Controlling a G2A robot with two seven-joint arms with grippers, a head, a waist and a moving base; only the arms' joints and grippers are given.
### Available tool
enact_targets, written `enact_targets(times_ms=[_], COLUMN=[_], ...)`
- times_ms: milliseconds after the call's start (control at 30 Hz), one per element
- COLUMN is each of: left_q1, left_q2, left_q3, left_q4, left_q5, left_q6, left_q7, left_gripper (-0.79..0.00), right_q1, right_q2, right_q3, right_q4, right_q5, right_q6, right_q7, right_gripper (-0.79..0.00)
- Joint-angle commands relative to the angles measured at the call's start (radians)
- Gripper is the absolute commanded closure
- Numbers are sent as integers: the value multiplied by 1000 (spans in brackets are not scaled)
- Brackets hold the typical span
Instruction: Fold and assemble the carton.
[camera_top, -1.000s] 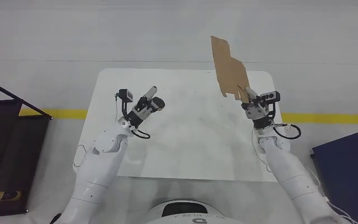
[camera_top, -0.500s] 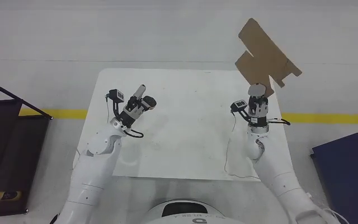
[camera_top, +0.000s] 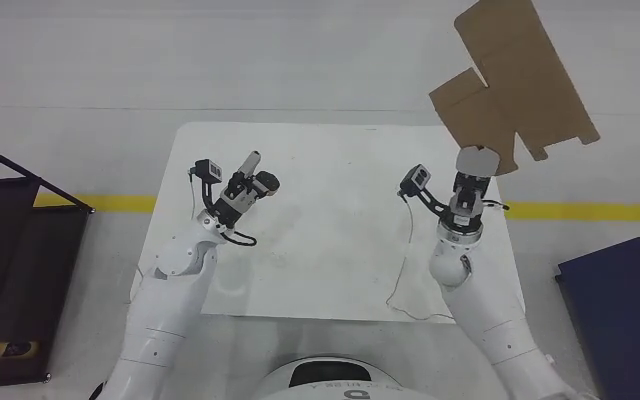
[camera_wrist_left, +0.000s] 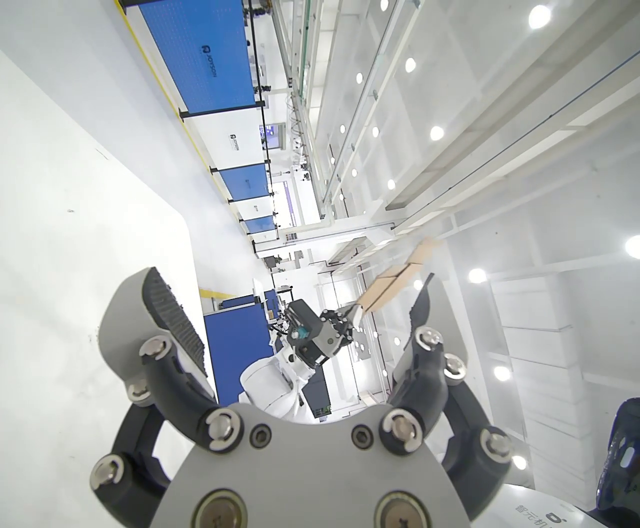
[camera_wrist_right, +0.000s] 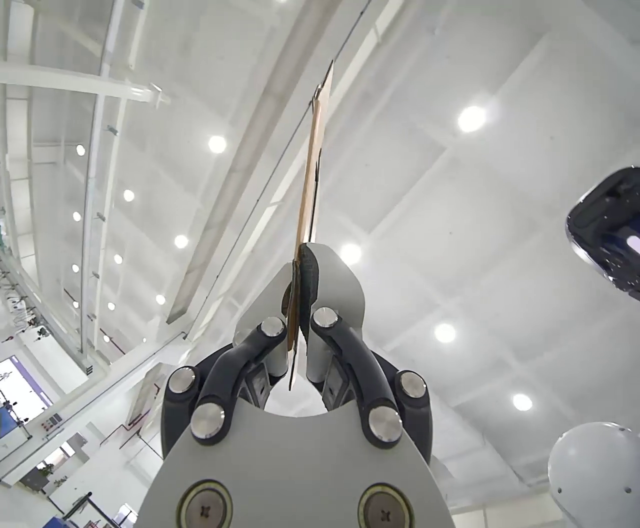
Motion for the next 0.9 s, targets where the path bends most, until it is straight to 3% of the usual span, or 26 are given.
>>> enact_targets(times_ms=[0, 333, 467, 600, 867], left_q1=[0, 0, 0, 0, 0], left_q2=[0, 0, 0, 0, 0], left_q3=[0, 0, 0, 0, 0], left_q4=[0, 0, 0, 0, 0], left_q5=[0, 0, 0, 0, 0], left_q6=[0, 0, 0, 0, 0], left_q7=[0, 0, 0, 0, 0], left_gripper=[-785, -785, -785, -785, -785], right_q1=[-18, -33, -25, -6, 23], right_q2=[-1, -15, -20, -24, -18], right_q3=[8, 21, 23, 25, 61], right_q4=[-26, -29, 18, 69, 88], right_q5=[-9, 4, -113, -344, -842], right_q6=[4, 46, 21, -122, -590], right_q7=[-4, -46, -21, 76, 190], right_gripper=[0, 0, 0, 0, 0])
